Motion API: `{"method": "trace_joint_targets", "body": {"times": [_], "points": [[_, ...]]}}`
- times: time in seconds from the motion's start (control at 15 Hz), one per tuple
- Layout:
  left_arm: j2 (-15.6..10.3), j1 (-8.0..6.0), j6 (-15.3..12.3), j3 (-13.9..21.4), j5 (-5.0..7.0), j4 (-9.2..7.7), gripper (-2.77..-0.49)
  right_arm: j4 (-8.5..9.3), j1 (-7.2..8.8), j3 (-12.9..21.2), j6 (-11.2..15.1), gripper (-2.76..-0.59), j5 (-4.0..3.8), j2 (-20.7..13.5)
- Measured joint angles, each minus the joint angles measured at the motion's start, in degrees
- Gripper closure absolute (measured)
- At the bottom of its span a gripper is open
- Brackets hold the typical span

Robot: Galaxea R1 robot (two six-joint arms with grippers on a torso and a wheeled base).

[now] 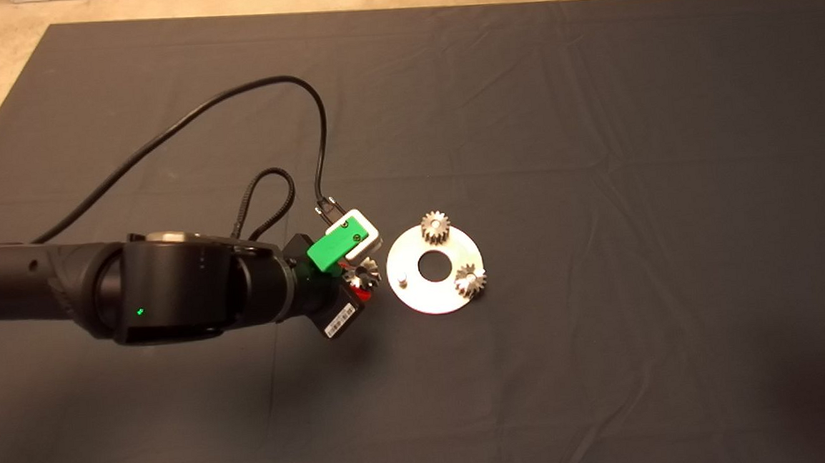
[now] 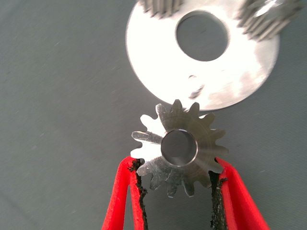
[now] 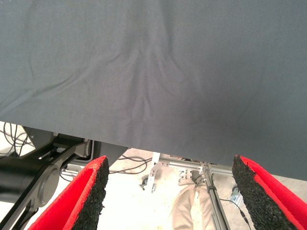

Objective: Install three planetary gears onto the carrier pins

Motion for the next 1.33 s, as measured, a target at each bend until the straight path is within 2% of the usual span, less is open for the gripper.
{"method": "trace_joint_targets", "body": {"times": [0.27,0.47,0.73,0.87,1.33], "points": [[4.6,0.02,-0.1,-0.3,-0.28,0.00,-0.52,0.00,0.00,0.0,0.0,-1.89,-0.05,0.0],[5.2,0.02,-0.3,-1.5,0.00,0.02,-0.52,0.00,0.00,0.0,0.0,-1.89,-0.02,-0.1],[5.7,0.05,-0.1,-3.5,-0.41,0.02,-0.52,0.04,0.12,0.0,0.0,-1.89,-0.02,-0.1],[5.7,0.05,-0.1,-4.8,-0.22,0.11,-0.52,0.11,0.33,0.0,0.0,-1.89,-0.09,-0.1],[5.9,0.50,-0.1,-5.4,-0.37,0.09,-0.51,0.15,0.45,0.0,0.0,-1.89,-0.05,-0.1]]}}
